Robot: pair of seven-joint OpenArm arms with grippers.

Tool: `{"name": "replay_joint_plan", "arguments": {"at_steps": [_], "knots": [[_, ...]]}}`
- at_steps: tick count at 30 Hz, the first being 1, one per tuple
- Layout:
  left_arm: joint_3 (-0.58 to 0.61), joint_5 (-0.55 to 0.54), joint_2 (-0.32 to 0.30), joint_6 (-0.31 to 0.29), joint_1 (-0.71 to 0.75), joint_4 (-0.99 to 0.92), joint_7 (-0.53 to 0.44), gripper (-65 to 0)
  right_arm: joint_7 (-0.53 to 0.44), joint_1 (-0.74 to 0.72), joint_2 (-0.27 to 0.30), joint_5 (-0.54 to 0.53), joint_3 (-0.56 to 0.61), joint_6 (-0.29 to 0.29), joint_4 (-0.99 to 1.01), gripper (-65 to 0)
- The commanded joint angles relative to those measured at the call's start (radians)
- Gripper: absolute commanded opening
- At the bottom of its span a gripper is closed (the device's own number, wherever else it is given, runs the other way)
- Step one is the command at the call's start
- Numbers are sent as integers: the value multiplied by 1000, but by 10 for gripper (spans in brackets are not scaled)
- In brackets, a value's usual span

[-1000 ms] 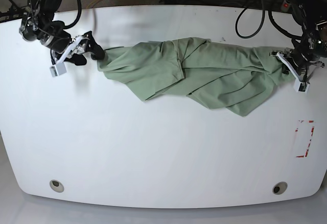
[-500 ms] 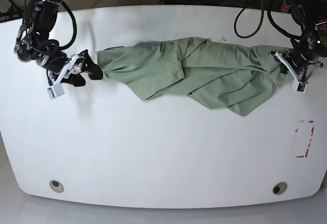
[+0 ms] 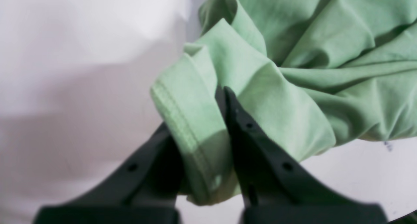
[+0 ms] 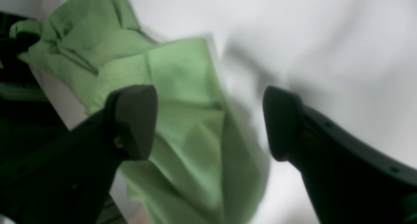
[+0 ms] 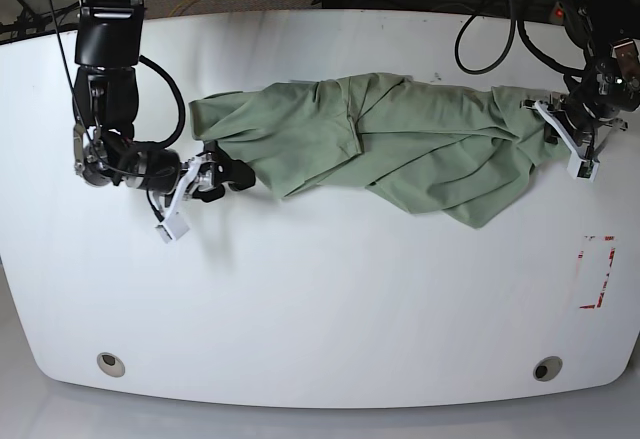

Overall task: Fold the T-shirt properly
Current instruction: 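Regrasp the shirt edge with the right gripper, holding it with the left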

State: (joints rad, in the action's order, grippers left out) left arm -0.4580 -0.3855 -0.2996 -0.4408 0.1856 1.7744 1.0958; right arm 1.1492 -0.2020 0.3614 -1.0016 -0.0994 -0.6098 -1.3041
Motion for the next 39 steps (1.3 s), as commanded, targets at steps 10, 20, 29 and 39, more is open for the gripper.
{"name": "replay_joint_plan", "arguments": {"at_steps": [10,20,29,39], "knots": [[-6,-7,-14,4,-5,18,-18,-650,-225,-116,21,-15,269,-6,208,-162],[-6,-7,-14,4,-4,17,-18,-650,-235,-133,-71,218,249,-12,232,-163],[-6,-7,-14,4,-5,15,-18,-650,-237,-133,-112,241,247,-14,232,-430],[-3,-7,-13,4,-10,14,-18,-650,-237,-144,-111,241,246,-14,231,-623]]}}
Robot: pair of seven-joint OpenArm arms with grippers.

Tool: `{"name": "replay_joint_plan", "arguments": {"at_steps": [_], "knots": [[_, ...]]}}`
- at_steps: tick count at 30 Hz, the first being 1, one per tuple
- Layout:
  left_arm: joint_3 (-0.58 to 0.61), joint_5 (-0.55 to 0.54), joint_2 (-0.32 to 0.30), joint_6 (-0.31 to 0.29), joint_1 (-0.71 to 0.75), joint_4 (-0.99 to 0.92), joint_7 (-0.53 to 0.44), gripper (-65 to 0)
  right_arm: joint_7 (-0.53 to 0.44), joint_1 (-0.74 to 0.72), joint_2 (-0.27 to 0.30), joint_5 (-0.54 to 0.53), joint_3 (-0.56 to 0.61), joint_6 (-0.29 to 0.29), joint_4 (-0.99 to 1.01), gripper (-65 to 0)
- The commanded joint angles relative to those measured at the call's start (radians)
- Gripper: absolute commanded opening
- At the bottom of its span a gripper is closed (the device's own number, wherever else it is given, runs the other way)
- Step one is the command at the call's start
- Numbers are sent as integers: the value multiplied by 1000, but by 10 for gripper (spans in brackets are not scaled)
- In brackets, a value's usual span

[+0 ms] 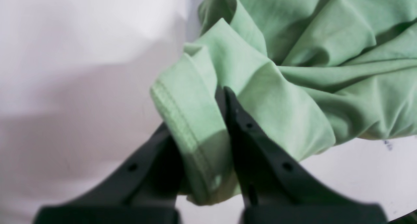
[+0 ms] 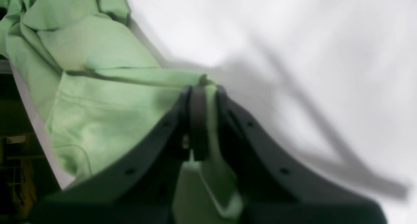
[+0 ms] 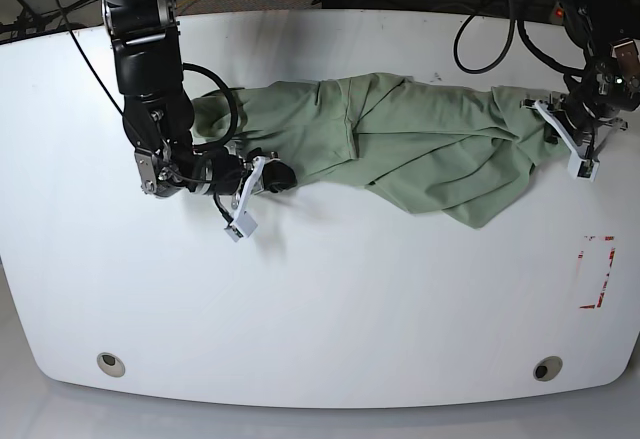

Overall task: Fold the T-shirt properly
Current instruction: 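Regrasp the shirt edge with the right gripper, holding it with the left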

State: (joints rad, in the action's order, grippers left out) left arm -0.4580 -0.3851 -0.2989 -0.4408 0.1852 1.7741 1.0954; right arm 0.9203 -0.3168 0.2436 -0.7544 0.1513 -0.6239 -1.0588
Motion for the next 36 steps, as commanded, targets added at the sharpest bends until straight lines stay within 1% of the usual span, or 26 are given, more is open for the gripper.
{"name": "replay_joint_plan", "arguments": {"at_steps": [1,5,8,11,12,13,14,18,20,25,26,28,29,31,34,36], "knots": [[1,-7,-13,4,-11,14,-18,-650,-8,-29,7,-6,-5,0,-14,-623],[29,-7,-13,4,-11,14,-18,-650,-8,-31,7,-6,-6,0,-18,-626],[29,-7,-13,4,-11,14,-18,-650,-8,-26,21,-7,-6,3,-64,-601],[29,-7,-13,4,-11,14,-18,-650,-8,-17,32,-7,-6,6,-102,-465],[29,-7,-13,4,-11,14,-18,-650,-8,-12,33,-7,-8,6,-108,-428],[29,-7,-13,4,-11,14,-18,-650,-8,-12,33,-7,-14,6,-110,-406],[29,-7,-13,4,-11,13,-18,-650,-7,-9,33,-7,-37,6,-108,-406],[31,-7,-13,4,-11,13,-18,-650,-7,8,27,0,-95,3,-107,-460],[31,-7,-13,4,-13,13,-18,-650,-7,8,27,0,-95,2,-105,-480],[32,-7,-13,4,-31,13,-18,-650,-7,11,29,2,-94,0,-105,-568],[40,-7,-13,4,-36,13,-18,-650,-7,11,29,2,-94,0,-105,-571],[51,-7,-16,4,-39,13,-18,-650,-7,12,27,2,-94,3,-105,-549],[54,-7,-16,4,-39,13,-18,-650,-7,12,26,2,-94,5,-105,-525],[54,-7,-16,4,-39,13,-18,-650,-7,12,26,2,-94,8,-105,-445],[54,-7,-16,4,-39,13,-18,-650,-7,14,24,2,-100,8,-105,-298],[54,-7,-16,4,-39,13,-18,-650,-7,18,24,2,-100,8,-105,-262]]}}
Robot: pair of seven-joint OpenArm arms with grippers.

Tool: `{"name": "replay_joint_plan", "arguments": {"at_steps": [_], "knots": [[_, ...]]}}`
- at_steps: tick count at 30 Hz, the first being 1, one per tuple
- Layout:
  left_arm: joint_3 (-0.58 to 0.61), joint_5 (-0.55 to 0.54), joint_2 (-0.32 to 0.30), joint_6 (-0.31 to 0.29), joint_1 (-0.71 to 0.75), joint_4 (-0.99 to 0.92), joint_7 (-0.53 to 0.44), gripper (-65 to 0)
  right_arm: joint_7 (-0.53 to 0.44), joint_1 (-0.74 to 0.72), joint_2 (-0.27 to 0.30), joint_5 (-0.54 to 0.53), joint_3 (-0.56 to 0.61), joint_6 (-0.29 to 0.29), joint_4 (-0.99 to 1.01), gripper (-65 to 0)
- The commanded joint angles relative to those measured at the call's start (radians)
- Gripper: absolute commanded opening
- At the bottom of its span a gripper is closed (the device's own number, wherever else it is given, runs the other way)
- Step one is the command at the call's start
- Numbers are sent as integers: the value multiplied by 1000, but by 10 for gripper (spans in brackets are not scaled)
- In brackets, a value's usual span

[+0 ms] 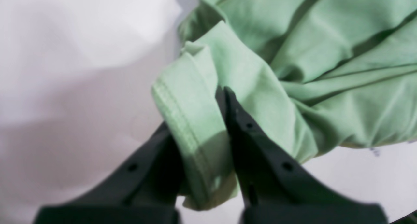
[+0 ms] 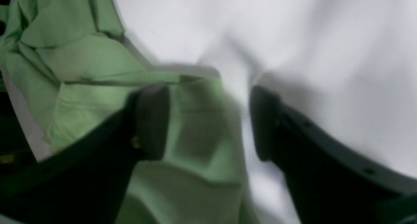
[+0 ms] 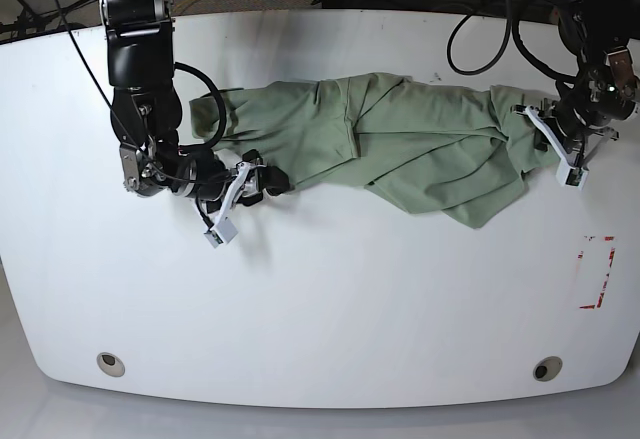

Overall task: Fold the T-shirt properly
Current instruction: 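Regrasp the shirt edge with the right gripper, holding it with the left, then lift the shirt with both grippers and swing it across the table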

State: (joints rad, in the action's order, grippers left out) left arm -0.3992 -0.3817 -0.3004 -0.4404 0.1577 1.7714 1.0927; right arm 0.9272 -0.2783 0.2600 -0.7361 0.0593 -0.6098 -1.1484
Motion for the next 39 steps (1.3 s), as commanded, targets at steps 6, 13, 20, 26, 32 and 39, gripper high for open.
{"name": "replay_joint_plan", "arguments": {"at_steps": [6,13,20,26,32,39], "knots": [[-5,-10,-15,4,-11,15,-15,-650,-13,-12,-3,-17,-3,-6,-11,-287],[-5,-10,-15,4,-11,15,-15,-650,-15,-14,-28,-17,-8,-6,49,-287],[-5,-10,-15,4,-11,15,-15,-650,-15,-19,-28,-17,-8,-6,57,-420],[-5,-10,-15,4,-11,15,-15,-650,-15,-20,-28,-17,-5,-6,52,-642],[-5,-10,-15,4,-13,15,-15,-650,-9,-11,-20,-18,-8,-5,-106,-650],[-4,-13,-18,4,-46,68,-13,-650,-7,9,35,-26,-60,52,-233,-650]]}}
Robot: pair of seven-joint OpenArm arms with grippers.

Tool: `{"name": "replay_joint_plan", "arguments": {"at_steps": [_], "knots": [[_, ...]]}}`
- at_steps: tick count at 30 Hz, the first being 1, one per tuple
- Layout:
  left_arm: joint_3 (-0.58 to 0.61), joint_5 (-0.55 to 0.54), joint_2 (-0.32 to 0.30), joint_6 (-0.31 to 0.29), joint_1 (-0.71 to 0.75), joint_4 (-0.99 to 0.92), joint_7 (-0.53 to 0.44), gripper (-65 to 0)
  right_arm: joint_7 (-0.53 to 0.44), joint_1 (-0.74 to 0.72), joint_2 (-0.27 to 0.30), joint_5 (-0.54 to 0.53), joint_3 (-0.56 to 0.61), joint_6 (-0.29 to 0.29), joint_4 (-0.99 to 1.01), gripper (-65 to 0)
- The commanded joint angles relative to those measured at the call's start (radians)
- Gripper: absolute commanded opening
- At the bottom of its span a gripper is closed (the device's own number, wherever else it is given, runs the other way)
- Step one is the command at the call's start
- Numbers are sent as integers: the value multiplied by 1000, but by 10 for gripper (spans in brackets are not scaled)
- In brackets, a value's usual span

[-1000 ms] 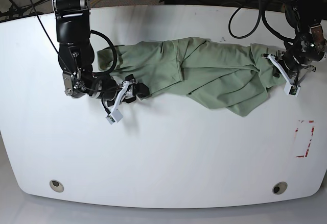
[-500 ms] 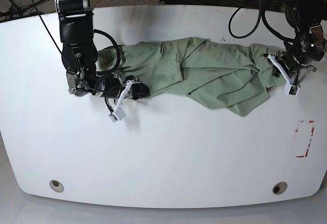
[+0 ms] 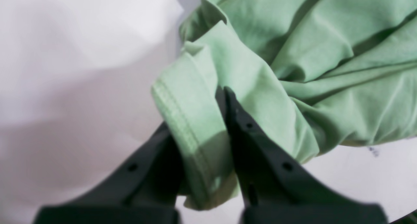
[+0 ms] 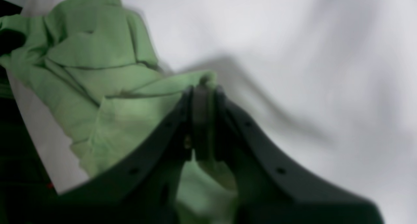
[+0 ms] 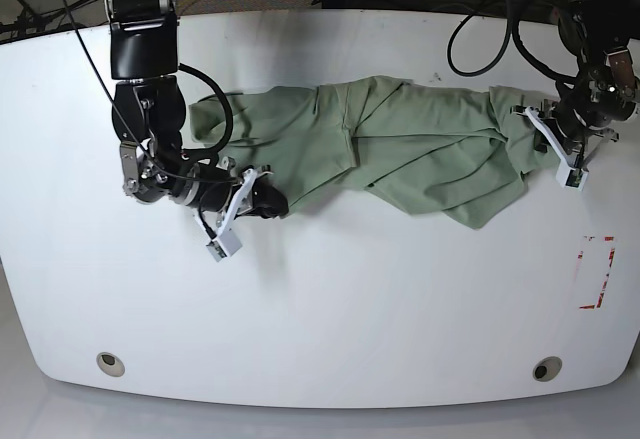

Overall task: Fold the T-shirt properly
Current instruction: 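Lift the shirt with both grippers and swing it across the table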

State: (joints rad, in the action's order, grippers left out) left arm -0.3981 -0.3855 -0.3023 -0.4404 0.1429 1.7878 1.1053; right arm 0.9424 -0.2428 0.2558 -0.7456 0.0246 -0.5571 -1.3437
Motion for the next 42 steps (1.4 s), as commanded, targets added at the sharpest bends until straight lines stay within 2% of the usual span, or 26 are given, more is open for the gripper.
{"name": "replay_joint_plan", "arguments": {"at_steps": [1,10,14,18,23,29,34,42], "knots": [[-5,-10,-16,4,-41,56,-26,-650,-23,-30,49,-16,-32,-1,-44,-650],[55,-13,-18,4,-203,79,-21,-650,-24,-145,176,-16,-71,-22,-73,-650],[58,-13,-11,4,-323,85,-21,-650,-24,-257,225,-16,-67,-24,-44,-650],[58,-13,-10,5,-438,86,-20,-650,-15,-379,267,-16,-62,-53,-12,-650],[54,-7,-10,7,-590,83,26,-650,46,-556,280,-12,-64,-82,74,-650],[55,-5,-21,7,-770,76,37,-650,57,-755,314,-10,-32,-96,137,-650],[58,-14,-79,5,-892,20,37,-650,60,-898,339,-15,36,-96,171,-650],[52,-7,-99,5,-889,14,34,-650,92,-890,359,-32,33,-99,163,-650]]}}
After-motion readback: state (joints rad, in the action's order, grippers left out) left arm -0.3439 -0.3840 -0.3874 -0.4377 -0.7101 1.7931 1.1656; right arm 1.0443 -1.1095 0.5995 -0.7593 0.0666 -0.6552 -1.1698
